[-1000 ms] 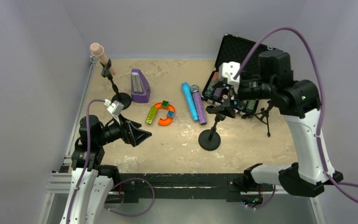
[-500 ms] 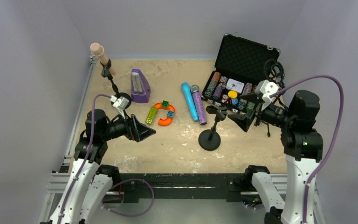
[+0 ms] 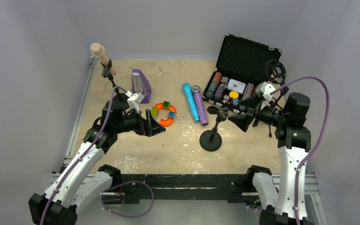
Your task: Attach the microphones to the stand
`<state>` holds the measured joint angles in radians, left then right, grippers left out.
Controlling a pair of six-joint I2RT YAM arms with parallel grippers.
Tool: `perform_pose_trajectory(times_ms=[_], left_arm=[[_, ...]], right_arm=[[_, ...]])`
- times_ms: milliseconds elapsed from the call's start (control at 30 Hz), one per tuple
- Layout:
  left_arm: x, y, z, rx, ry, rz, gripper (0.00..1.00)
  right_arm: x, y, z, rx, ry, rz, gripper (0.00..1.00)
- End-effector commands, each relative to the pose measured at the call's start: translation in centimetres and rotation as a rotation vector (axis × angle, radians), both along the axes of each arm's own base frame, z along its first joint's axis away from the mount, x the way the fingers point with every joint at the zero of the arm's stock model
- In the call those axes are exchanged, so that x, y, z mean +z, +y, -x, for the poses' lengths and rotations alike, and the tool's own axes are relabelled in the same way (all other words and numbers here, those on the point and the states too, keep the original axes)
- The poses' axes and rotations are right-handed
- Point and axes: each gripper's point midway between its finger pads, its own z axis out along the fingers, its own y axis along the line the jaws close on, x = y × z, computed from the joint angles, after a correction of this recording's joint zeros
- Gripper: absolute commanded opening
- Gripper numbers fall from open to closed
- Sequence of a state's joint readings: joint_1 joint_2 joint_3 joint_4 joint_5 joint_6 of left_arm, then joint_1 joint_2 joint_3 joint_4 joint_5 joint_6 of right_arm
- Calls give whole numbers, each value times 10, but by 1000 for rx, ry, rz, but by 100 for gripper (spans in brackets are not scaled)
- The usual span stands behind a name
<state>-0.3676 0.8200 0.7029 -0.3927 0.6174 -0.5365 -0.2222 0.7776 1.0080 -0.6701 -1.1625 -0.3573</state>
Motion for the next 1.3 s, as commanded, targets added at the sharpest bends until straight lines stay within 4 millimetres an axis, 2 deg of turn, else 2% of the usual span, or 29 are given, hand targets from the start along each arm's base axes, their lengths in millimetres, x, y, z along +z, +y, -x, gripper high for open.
perform_pose_trajectory(times_ms=[0, 567, 1267], left_arm=[[21, -10, -18, 31, -59, 14, 99], [9, -34, -61, 81, -3, -50, 99], [-3, -48, -104, 160, 80, -158, 99]], right_arm=[[11, 5, 4, 51, -64, -23, 88], [5, 2, -2, 28, -51, -17, 87], [2, 0, -5, 22, -41, -17, 87]])
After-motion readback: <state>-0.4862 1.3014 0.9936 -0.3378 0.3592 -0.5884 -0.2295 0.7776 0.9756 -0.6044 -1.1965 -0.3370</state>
